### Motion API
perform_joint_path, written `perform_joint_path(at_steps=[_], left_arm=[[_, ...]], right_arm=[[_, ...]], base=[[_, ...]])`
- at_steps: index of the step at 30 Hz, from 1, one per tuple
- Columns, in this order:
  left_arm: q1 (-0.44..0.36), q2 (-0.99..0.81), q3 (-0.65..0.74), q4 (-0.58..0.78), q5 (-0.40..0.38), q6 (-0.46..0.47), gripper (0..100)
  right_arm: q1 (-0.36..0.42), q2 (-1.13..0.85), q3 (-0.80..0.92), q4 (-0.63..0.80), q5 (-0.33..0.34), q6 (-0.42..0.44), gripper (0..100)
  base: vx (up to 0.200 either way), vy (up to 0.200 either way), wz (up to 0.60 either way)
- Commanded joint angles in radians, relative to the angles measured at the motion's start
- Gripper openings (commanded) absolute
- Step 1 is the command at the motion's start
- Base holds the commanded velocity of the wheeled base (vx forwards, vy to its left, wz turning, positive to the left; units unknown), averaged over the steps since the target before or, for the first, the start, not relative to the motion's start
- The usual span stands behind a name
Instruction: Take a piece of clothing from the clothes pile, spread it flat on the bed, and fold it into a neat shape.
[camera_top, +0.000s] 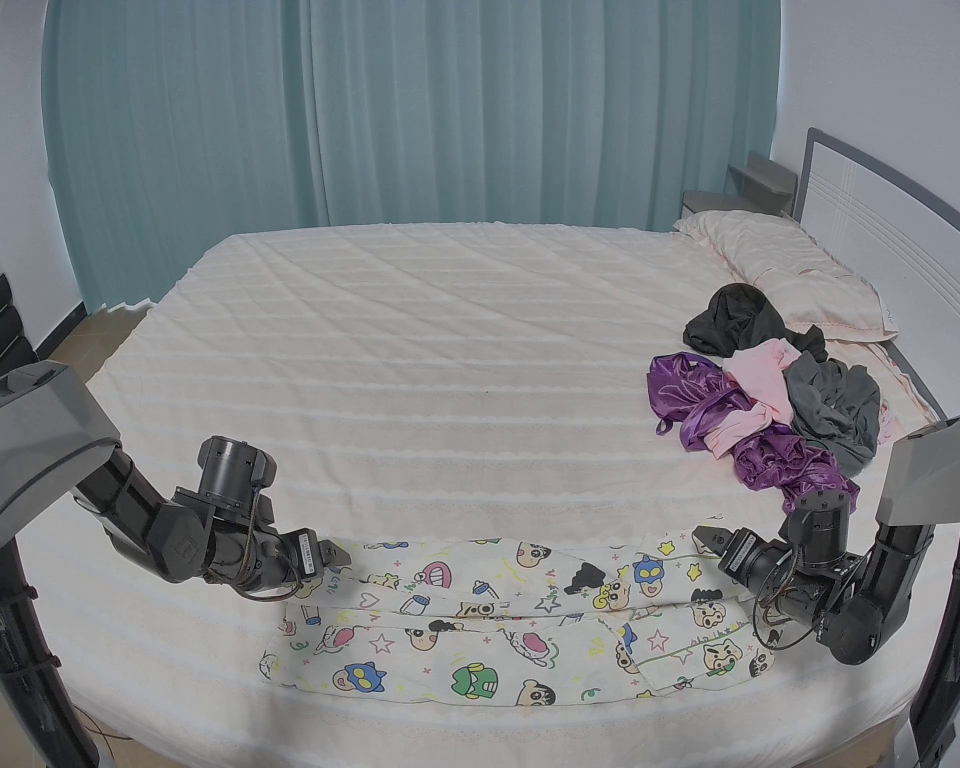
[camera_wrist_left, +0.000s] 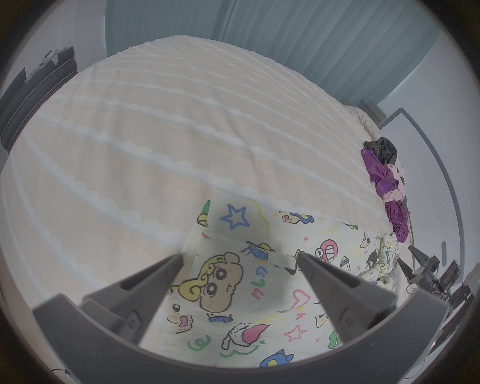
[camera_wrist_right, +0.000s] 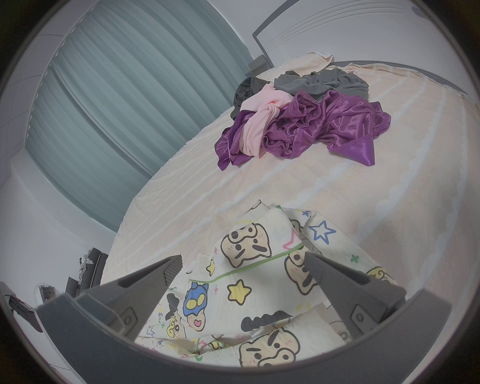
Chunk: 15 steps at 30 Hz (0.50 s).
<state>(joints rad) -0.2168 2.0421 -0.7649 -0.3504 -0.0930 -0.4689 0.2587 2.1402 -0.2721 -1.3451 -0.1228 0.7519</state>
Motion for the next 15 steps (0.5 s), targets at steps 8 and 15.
perform_joint_path(at_steps=[8, 15], left_arm=[[-0.004, -0.005, 0.015, 0.007, 0.059, 0.0, 0], [-0.003, -0.062, 0.07, 0.005, 0.061, -0.002, 0]], right_arm=[[0.002, 0.001, -0.001, 0.0, 0.002, 0.0, 100], [0.002, 0.003, -0.001, 0.0, 0.002, 0.001, 100]], base=[[0.0, 0.0, 0.0], [0.0, 0.0, 0.0]])
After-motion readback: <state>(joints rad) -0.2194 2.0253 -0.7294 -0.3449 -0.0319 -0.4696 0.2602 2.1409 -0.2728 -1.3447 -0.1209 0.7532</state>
